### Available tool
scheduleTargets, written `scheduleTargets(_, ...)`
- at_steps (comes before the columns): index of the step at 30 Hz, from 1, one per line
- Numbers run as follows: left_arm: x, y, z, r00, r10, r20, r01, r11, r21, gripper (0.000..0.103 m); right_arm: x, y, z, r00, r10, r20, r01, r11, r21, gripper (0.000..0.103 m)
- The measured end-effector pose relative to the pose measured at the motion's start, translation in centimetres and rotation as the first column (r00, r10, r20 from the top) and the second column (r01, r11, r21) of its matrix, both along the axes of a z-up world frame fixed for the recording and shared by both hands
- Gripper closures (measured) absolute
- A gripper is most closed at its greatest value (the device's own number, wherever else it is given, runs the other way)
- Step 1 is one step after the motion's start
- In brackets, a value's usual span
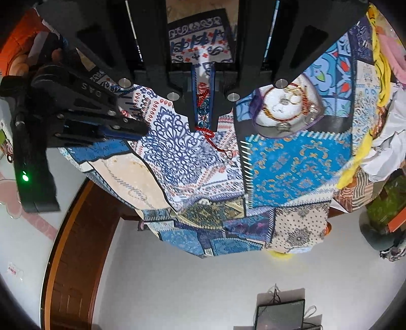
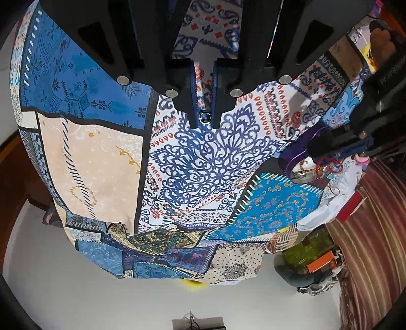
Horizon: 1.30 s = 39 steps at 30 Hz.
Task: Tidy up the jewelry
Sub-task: 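Carry the red strand and silver piece with both grippers over the heart box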
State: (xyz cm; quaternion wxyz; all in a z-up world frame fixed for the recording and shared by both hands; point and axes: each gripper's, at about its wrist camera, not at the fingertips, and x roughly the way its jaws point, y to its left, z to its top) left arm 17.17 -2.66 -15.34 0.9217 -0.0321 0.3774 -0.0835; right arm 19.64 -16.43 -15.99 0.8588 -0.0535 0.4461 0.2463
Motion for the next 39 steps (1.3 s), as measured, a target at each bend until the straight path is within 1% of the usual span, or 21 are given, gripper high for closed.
scheduleTargets(4,-0.7,0.8,1.0,1.0,0.018,0.021,-0.018,1.0,0.001,0.097,-1.0,0.0,1.3,1.0,-0.001,0.03,0.001,1.0,0.013,0.095)
scheduleTargets(12,-2.5,1.9,2.8,0.997,0.042,0.067,-0.042,0.999,-0.006,0.097,-2.8,0.5,4.9,0.994,0.006,0.108,-0.011,0.999,0.044,0.095)
scheduleTargets(19,-4.0,3.4,4.3,0.992,0.062,0.11,-0.061,0.998,-0.011,0.097,-4.3,2.1,7.5,0.986,0.034,0.166,-0.045,0.997,0.067,0.094)
scheduleTargets(25,-4.8,5.4,5.1,0.986,0.098,0.136,-0.097,0.995,-0.014,0.097,-5.0,4.0,8.9,0.977,0.061,0.203,-0.08,0.993,0.085,0.094)
scheduleTargets(32,-5.2,8.4,5.0,0.978,0.152,0.141,-0.15,0.988,-0.024,0.097,-4.9,6.9,9.1,0.971,0.106,0.212,-0.128,0.987,0.093,0.094)
scheduleTargets(39,-4.8,10.9,3.6,0.974,0.196,0.111,-0.193,0.98,-0.039,0.097,-4.2,10.1,7.5,0.968,0.169,0.183,-0.185,0.98,0.072,0.094)
